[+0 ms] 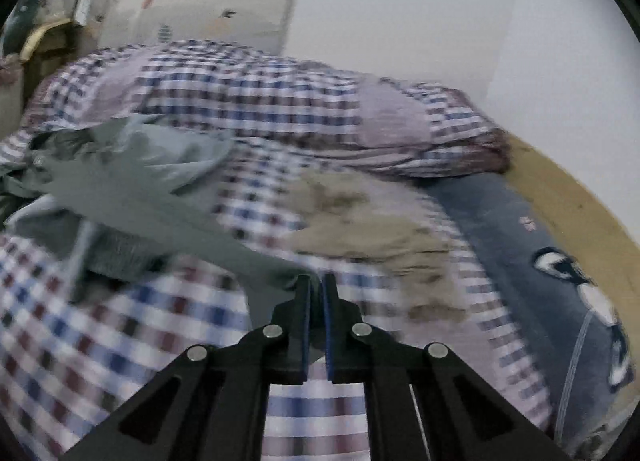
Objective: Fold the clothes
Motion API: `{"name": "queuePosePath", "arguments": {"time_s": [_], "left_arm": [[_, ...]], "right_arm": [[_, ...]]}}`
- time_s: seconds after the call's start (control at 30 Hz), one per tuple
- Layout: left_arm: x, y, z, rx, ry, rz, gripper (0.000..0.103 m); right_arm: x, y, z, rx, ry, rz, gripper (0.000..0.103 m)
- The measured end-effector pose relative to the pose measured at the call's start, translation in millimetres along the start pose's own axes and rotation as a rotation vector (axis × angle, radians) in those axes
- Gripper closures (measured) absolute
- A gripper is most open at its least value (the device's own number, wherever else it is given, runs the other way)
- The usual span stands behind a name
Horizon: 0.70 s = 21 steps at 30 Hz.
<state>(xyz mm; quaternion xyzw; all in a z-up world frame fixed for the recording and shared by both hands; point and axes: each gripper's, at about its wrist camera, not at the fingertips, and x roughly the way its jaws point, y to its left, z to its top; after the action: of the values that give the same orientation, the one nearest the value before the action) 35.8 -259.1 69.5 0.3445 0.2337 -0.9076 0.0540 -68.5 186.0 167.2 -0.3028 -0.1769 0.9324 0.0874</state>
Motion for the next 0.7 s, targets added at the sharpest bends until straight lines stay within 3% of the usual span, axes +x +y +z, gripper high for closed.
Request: {"name": "queuePosePath", "arguments": {"time_s": [0.23,0.5,0.7], "left_arm": [[7,-15,-3,0.023,-0.011,-0.008,0.009],[21,-59,-15,0.126,-0.036,-0.05,0.009],[26,-94,-28,0.207,-0.063,-0.113,0.009]], "right_arm": [[17,-85,38,-0.048,-0.016,-0.169,0.101],[42,-189,85,0.011,-0.028,-0.291,0.101],[83,-291,61,0.092,0.065,-0.452,0.101]]}}
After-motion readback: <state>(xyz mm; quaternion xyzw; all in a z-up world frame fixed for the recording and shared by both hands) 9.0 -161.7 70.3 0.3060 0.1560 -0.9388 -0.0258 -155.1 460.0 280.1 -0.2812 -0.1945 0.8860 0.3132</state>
